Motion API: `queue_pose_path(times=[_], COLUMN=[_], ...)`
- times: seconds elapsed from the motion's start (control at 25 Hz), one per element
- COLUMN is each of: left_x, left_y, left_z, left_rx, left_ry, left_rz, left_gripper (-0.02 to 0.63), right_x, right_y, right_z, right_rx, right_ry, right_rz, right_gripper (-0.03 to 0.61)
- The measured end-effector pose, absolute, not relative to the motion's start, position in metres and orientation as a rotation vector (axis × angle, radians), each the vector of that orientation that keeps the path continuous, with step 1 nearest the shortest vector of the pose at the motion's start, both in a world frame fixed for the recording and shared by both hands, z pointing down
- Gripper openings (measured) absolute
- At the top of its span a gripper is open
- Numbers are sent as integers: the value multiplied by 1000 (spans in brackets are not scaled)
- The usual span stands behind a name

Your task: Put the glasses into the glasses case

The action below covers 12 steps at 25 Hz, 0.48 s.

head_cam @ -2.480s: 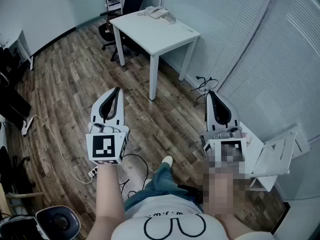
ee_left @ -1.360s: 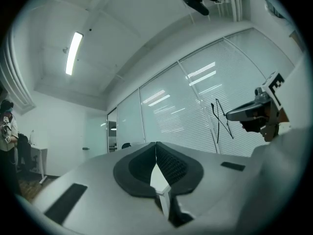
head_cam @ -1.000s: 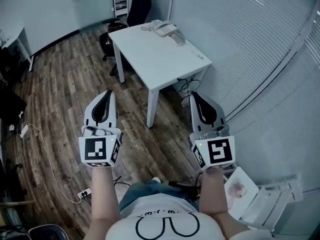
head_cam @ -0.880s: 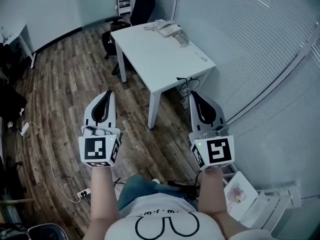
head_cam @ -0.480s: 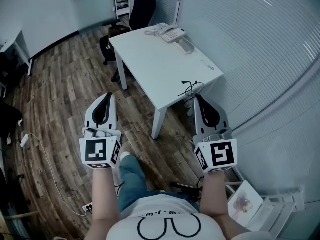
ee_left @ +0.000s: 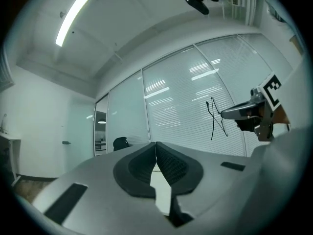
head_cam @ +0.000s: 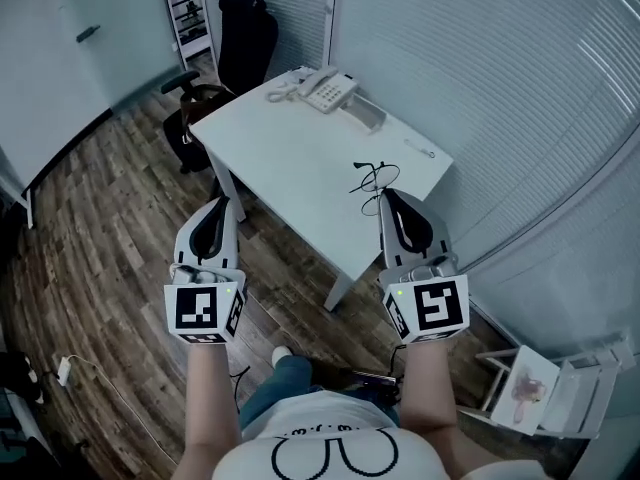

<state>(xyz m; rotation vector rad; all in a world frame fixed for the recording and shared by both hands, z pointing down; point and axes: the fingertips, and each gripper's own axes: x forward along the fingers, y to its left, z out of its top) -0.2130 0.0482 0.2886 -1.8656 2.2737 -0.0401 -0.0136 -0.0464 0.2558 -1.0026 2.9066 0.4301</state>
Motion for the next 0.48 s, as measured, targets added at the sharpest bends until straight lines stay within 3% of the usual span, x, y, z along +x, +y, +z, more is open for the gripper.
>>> queue_pose_path(times=[0.48], left_x=[-300], left_y=[-43], left_z=[309], left_rx=[-2065], left_ry=[2159], left_rz=[-26], left_gripper=[17], right_x=[-82], right_y=[-121], right_z=[263], right_rx=[-1296], right_ry=[2886], right_rz=[446], right_gripper=[14])
